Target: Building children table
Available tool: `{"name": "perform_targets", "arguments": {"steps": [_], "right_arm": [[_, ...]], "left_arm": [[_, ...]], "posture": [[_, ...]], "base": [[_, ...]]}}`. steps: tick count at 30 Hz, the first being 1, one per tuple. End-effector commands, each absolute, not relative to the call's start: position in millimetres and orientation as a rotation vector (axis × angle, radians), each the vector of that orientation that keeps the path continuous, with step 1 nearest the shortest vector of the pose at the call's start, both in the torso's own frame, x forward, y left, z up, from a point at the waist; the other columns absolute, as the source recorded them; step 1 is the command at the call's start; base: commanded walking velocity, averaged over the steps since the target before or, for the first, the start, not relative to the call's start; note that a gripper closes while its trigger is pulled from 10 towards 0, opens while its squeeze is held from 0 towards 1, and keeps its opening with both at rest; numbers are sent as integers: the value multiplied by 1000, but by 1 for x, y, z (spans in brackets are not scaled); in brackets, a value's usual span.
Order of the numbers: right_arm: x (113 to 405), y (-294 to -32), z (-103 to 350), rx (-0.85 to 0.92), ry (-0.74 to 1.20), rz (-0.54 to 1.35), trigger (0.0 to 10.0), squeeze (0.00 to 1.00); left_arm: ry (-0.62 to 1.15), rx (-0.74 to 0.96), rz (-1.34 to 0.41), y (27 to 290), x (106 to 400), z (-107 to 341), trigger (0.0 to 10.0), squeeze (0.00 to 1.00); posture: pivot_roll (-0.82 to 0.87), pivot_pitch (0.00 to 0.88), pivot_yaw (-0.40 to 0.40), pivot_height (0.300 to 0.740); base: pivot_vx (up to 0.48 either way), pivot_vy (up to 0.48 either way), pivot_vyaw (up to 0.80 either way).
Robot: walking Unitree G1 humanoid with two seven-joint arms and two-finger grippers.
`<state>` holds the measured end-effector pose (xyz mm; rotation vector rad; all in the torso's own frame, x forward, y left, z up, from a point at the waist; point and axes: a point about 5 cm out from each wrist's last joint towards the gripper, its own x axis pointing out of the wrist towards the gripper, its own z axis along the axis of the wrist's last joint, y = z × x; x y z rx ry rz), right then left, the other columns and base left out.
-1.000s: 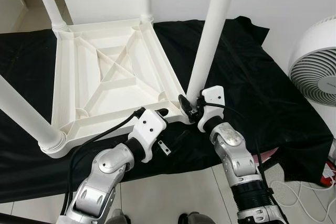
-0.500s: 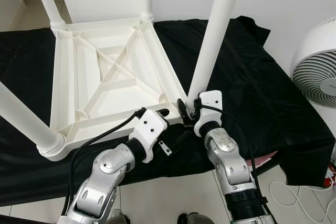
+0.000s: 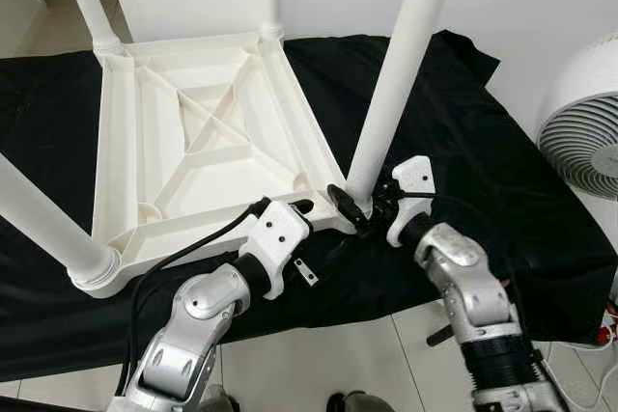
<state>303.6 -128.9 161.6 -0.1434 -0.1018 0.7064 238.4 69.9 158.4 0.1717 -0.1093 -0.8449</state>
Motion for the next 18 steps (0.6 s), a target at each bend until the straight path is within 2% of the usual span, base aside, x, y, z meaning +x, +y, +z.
{"name": "perform_targets", "arguments": {"steps": [1,3,4,5,6,7,8,18], "right_arm": [[305,-129,162,-153,-111,752,10000,0],[312,-130,161,-197,-108,819,10000,0],[315,-130,161,-203,-102,846,8902,0],[317,-129,160,-209,-90,869,6824,0],[319,-129,158,-222,-80,892,3216,0],[321,-129,157,-230,-73,905,2627,0],[322,-129,156,-237,-69,913,78,0],[323,-132,146,-230,-46,965,0,0]], "left_arm": [[-119,181,-800,71,239,159,10000,0],[-115,187,-802,73,238,159,10000,0],[-114,189,-802,73,238,159,10000,0],[-114,189,-800,74,238,159,10000,0],[-115,189,-797,74,239,160,10000,0],[-116,189,-794,74,239,160,10000,0],[-116,188,-791,74,239,160,10000,0],[-118,183,-772,75,238,161,10000,0]], "posture": [[-56,80,0,740],[-51,82,4,740],[-51,82,4,740],[-47,84,5,740],[-41,85,2,740],[-41,85,2,740],[-36,88,-1,740],[-27,93,-9,740]], "base": [[0,0,0],[0,0,0],[0,0,0],[0,0,0],[0,0,0],[0,0,0],[0,0,0],[0,0,0]]}}
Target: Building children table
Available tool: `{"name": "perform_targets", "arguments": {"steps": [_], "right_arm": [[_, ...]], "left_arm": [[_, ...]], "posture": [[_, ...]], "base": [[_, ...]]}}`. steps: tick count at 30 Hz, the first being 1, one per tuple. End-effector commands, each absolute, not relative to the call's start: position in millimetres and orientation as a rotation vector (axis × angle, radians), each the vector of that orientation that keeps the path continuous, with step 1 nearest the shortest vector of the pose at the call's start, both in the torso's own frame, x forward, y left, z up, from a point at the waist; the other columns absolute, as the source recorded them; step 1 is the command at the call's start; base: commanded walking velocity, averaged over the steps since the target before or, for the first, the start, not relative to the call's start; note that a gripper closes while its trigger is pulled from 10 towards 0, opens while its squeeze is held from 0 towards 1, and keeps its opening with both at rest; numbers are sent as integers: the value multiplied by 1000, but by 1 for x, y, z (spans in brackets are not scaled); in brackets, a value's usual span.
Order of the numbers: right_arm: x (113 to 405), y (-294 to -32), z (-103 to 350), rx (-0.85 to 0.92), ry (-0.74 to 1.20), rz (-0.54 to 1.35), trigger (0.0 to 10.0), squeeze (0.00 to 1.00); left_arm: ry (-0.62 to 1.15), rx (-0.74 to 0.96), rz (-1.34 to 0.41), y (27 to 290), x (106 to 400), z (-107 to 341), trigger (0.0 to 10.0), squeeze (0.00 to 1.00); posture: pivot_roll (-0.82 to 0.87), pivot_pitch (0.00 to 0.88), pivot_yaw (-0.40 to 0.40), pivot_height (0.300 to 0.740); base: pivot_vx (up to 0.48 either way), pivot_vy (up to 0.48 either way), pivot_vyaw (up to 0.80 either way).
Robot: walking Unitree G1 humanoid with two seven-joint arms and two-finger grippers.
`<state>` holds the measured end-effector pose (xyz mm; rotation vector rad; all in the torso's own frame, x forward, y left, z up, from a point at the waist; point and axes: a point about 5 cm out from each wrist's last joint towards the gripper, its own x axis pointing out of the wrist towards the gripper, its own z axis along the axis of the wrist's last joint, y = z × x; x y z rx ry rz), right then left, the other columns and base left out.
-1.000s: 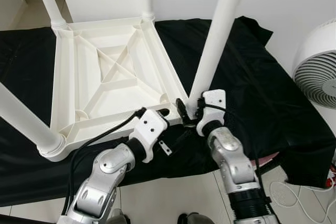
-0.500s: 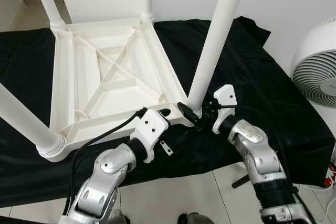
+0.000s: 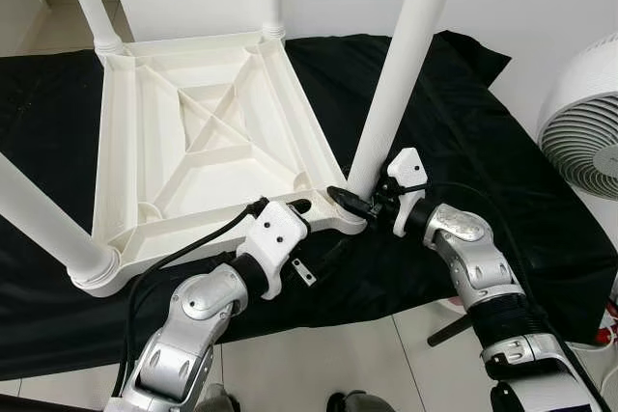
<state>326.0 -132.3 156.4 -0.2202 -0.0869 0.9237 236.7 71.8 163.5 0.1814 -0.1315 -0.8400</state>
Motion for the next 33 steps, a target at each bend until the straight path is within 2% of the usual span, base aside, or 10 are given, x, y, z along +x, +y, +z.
{"name": "perform_targets", "arguments": {"steps": [1,3,4,5,8,20,23,25,30,33], "right_arm": [[323,-132,146,-230,-46,965,0,0],[323,-132,146,-224,-45,967,0,0],[323,-132,146,-223,-49,963,4667,0],[323,-132,145,-212,-52,947,10000,0],[323,-132,146,-199,-61,923,10000,0],[319,-130,145,-121,-62,590,10000,0],[317,-127,146,-84,-68,542,10000,0],[313,-119,144,-50,-62,398,10000,0],[311,-108,141,4,-38,244,10000,0],[310,-105,142,22,-31,222,10000,0]], "left_arm": [[-118,183,-772,75,238,161,10000,0],[-118,183,-772,75,238,161,10000,0],[-119,183,-771,75,238,161,10000,0],[-119,183,-772,75,238,162,10000,0],[-120,184,-773,75,238,162,10000,0],[-121,177,-787,73,237,162,10000,0],[-122,176,-790,73,237,163,10000,0],[-123,176,-790,72,238,163,10000,0],[-126,173,-792,70,238,163,10000,0],[-127,173,-791,70,239,163,10000,0]], "posture": [[-27,93,-9,740],[-27,93,-9,740],[-27,93,-9,740],[-27,93,-9,740],[-27,93,-9,740],[-43,99,7,740],[-44,99,8,740],[-49,99,5,740],[-48,95,2,740],[-48,95,2,740]], "base": [[0,0,0],[0,0,0],[0,0,0],[0,0,0],[0,0,0],[0,0,0],[0,0,0],[0,0,0],[0,0,0],[0,0,0]]}}
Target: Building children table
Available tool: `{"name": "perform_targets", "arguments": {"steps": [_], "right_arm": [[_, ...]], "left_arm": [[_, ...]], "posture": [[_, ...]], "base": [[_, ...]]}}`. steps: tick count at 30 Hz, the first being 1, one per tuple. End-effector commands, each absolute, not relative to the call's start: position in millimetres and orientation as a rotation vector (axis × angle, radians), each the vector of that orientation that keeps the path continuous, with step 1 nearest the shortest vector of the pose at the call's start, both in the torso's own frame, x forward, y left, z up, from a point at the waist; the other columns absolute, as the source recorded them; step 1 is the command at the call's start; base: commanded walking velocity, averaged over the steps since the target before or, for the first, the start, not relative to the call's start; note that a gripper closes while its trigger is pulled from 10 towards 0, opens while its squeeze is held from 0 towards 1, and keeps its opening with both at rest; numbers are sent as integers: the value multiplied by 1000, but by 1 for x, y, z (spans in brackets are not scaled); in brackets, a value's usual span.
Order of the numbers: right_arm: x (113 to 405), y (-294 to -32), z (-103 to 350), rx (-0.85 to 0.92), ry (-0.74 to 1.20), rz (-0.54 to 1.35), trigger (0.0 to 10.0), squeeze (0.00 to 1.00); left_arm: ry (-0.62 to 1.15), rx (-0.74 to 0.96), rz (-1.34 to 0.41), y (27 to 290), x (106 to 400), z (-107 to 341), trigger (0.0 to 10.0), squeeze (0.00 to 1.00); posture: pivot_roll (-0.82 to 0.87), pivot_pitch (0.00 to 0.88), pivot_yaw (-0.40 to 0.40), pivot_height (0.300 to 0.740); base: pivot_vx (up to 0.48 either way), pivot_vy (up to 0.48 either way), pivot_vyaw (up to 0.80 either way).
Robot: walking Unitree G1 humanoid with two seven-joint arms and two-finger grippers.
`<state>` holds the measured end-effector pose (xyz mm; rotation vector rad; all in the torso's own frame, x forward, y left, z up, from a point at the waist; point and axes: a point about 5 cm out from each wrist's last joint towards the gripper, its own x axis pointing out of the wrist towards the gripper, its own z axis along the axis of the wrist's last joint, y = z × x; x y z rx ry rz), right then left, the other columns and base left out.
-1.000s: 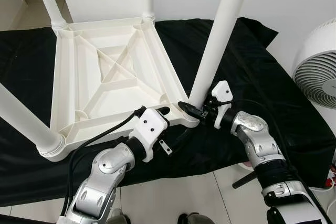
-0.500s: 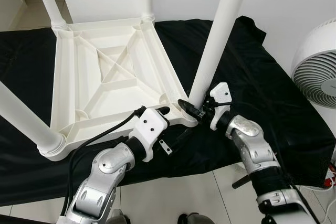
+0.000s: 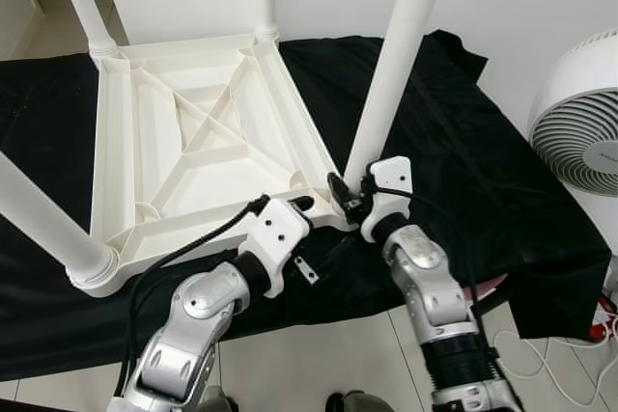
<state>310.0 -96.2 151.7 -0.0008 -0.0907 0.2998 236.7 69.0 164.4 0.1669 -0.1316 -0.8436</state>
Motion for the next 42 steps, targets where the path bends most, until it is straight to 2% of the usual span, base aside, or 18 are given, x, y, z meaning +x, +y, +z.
{"name": "perform_targets", "arguments": {"steps": [1,7,8,14,15,22,23,25,30,35,36,37,38,42], "right_arm": [[310,-105,142,22,-31,222,10000,0],[307,-83,149,67,-43,227,10000,0],[308,-83,151,73,-48,233,10000,1000],[309,-95,154,45,-52,278,10000,1000],[309,-98,153,33,-45,303,10000,0],[311,-115,154,-17,-25,483,10000,0],[310,-122,157,-56,-47,633,10000,0],[310,-122,157,-56,-47,633,10000,0],[316,-129,159,-162,-39,901,10000,0],[319,-130,159,-193,-28,965,10000,0],[321,-130,158,-213,-17,993,4039,0],[321,-130,158,-213,-17,993,4039,0],[323,-130,156,-227,-6,1011,0,0],[326,-132,150,-234,32,1034,0,0]], "left_arm": [[-127,173,-791,70,239,163,10000,0],[-135,173,-781,69,241,164,10000,0],[-136,173,-781,69,241,164,10000,0],[-137,177,-782,70,242,164,10000,0],[-136,177,-783,70,242,164,10000,0],[-123,184,-786,72,240,161,10000,0],[-113,193,-789,75,239,159,10000,0],[-113,193,-789,75,239,159,10000,0],[-96,213,-805,80,236,156,10000,0],[-91,218,-804,82,235,155,10000,0],[-88,220,-800,83,235,155,10000,0],[-88,220,-800,83,235,155,10000,0],[-87,221,-794,83,235,155,10000,0],[-92,217,-774,85,235,157,10000,0]], "posture": [[-48,95,2,740],[-41,78,-10,740],[-42,71,-9,740],[-42,65,-11,740],[-42,65,-11,740],[-41,61,-8,740],[-44,62,-5,740],[-44,62,-5,740],[-40,61,0,740],[-35,64,0,740],[-30,65,0,740],[-30,65,0,740],[-21,70,0,740],[-6,76,-5,740]], "base": [[0,0,0],[0,0,0],[0,0,0],[0,0,0],[0,0,0],[0,0,0],[0,0,0],[0,0,0],[0,0,0],[0,0,0],[0,0,0],[0,0,0],[0,0,0],[0,0,0]]}}
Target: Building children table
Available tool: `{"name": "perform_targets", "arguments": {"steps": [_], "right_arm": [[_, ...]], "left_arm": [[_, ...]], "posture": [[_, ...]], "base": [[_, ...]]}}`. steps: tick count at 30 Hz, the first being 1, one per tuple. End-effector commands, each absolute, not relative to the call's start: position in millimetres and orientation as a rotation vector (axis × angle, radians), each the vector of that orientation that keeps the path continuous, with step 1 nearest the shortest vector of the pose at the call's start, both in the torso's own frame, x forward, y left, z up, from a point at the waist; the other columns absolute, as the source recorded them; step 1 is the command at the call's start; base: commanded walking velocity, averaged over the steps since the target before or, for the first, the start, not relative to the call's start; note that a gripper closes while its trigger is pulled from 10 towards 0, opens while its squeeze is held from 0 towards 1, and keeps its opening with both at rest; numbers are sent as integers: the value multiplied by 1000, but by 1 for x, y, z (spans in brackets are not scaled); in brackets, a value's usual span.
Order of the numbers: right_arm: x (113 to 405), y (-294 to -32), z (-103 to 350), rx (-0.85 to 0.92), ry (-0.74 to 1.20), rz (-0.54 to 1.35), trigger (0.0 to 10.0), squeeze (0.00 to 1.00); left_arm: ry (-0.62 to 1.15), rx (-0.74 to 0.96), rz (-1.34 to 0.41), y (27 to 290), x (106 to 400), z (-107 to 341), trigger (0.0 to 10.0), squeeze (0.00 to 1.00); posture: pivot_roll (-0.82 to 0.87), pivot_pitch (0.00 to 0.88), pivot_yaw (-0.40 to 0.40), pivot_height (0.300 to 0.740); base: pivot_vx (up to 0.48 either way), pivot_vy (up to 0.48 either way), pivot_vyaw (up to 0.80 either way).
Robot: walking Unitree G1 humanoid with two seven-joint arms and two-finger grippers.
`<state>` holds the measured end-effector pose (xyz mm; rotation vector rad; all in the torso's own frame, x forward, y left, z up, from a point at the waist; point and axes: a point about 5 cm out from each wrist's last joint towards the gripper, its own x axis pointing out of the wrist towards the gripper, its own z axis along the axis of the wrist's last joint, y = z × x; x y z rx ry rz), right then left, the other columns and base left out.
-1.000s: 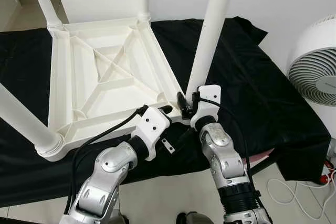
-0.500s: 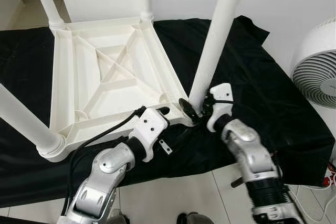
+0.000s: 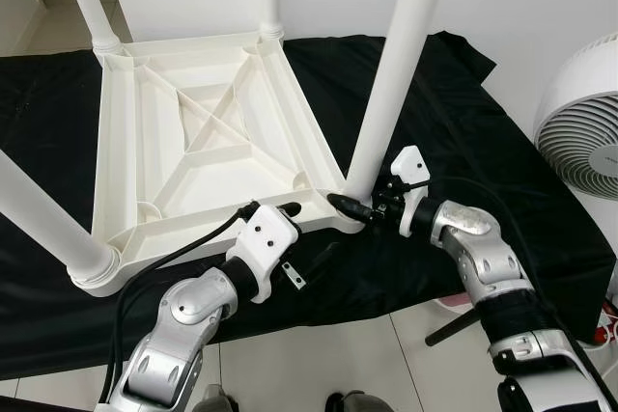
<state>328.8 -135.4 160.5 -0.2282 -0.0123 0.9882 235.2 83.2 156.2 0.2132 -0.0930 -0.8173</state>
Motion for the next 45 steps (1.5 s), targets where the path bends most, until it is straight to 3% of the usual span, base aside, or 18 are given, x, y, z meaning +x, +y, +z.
{"name": "perform_targets", "arguments": {"steps": [1,7,8,9,28,38,45], "right_arm": [[326,-132,150,-234,32,1034,0,0],[326,-135,142,-214,52,1035,0,0],[327,-135,141,-210,50,1013,4549,0],[328,-135,142,-191,36,972,10000,0],[321,-131,149,-136,-37,646,10000,0],[305,-106,150,-62,-76,223,10000,0],[308,-111,158,-28,-71,116,10000,0]], "left_arm": [[-92,217,-774,85,235,157,10000,0],[-95,216,-766,85,235,158,10000,0],[-97,216,-766,85,235,158,10000,0],[-99,217,-766,85,236,159,10000,0],[-100,217,-781,84,236,160,10000,0],[-104,205,-777,81,236,160,10000,0],[-98,206,-768,83,234,158,10000,0]], "posture": [[-6,76,-5,740],[-6,76,-5,740],[0,77,-3,740],[-3,78,-1,740],[-16,83,4,740],[-9,83,-14,740],[-9,80,-22,740]], "base": [[0,0,0],[0,0,0],[0,0,0],[0,0,0],[0,0,0],[0,0,0],[0,0,0]]}}
